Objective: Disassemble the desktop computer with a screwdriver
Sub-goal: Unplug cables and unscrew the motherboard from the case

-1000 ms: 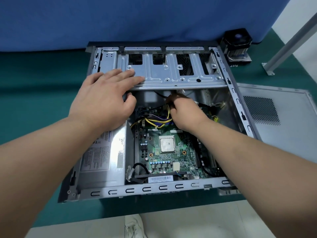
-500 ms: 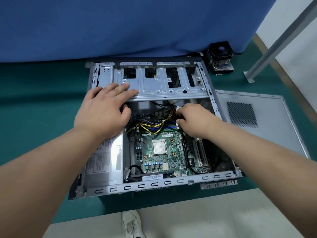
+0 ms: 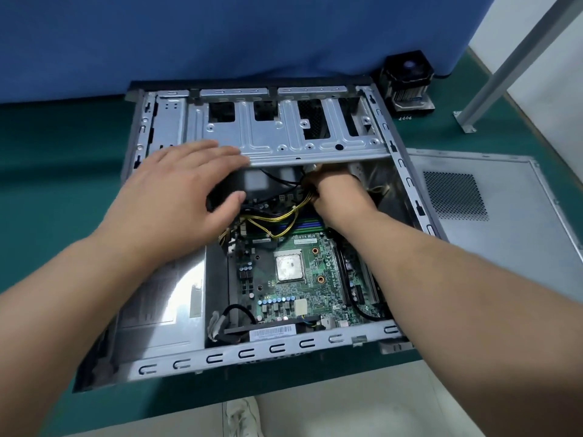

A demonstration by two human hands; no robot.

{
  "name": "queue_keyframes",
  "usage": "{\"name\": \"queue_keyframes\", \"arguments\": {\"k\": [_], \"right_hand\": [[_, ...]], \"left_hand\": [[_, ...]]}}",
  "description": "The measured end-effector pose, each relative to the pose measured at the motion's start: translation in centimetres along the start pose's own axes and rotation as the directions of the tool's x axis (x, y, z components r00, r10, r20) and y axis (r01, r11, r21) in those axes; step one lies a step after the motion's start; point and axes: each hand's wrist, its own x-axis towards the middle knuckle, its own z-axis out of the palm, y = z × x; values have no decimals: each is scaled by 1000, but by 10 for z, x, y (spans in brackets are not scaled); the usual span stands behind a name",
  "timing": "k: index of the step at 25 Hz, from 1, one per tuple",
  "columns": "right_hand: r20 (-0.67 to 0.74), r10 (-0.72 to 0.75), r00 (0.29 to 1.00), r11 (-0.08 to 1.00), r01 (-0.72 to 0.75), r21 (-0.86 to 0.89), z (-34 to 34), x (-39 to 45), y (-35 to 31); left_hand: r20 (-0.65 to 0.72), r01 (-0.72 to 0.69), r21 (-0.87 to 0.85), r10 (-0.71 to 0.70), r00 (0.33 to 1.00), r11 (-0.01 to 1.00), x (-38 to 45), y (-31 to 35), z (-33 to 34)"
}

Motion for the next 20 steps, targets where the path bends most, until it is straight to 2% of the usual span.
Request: {"name": "queue_keyframes", "arguments": {"k": [3,4,7,9,12,16,20], "right_hand": [[12,-38,999,998,38,-44,2,8,-2],[19,-61,998,996,62,-59,2,9,-1],[-17,-134,991,989,133,-63,3,10,6],[-54,-158,986,986,155,-53,6,11,10],[-88,-167,982,985,163,-50,10,15,11],[-135,-196,971,977,181,-112,13,11,10],[-153,-237,959,958,204,-203,12,7,9]], "left_hand": [[-17,-297,0,297,955,955,-5,29,5],[60,-348,11,347,936,938,-3,42,9],[464,-295,43,243,852,954,13,77,31],[616,-265,85,158,772,960,25,88,50],[680,-248,93,121,724,964,32,91,72],[787,-267,69,112,607,961,31,89,76],[825,-216,43,87,559,976,31,88,73]]}}
